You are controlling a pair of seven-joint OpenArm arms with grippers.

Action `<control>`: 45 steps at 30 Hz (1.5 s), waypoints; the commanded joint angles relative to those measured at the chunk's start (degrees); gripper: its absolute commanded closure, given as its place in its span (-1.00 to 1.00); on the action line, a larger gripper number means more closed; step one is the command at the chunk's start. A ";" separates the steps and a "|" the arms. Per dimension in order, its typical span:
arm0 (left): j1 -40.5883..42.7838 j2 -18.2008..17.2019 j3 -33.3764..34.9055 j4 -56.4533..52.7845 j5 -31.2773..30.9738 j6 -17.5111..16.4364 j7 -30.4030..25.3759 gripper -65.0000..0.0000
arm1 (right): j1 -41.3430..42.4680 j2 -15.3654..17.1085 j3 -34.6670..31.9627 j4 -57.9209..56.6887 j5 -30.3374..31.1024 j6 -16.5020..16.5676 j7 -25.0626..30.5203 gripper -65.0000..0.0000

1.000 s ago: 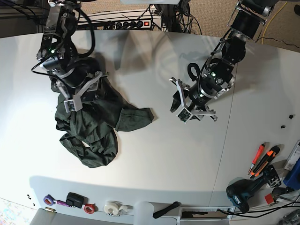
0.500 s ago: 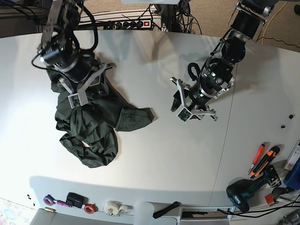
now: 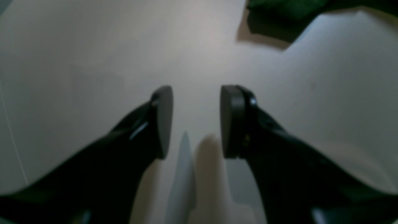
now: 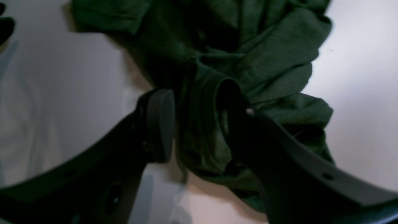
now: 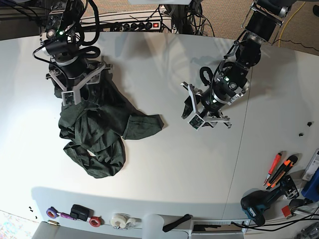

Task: Layout the t-shirt on the table in an organized manner, then fold the t-shirt properly
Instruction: 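Pull the held fabric outward with the right gripper and release it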

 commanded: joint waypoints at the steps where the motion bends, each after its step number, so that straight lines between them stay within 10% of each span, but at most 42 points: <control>1: -1.03 -0.15 -0.22 0.92 0.02 0.20 -1.44 0.21 | 0.22 0.31 0.15 0.94 -0.48 -0.81 1.68 0.15; 28: -1.05 -0.13 -0.22 0.92 0.02 0.20 -1.95 0.21 | 6.75 -0.94 0.11 -11.80 4.31 0.09 4.42 0.16; 34: -1.05 -0.13 -0.22 0.92 0.02 0.20 -1.95 0.21 | 6.78 -0.94 0.11 -11.80 4.31 0.09 4.13 1.00; 45: -1.05 -0.15 -0.22 0.92 0.07 0.22 -1.97 0.21 | 11.50 -0.92 0.11 -8.50 4.55 5.29 5.44 1.00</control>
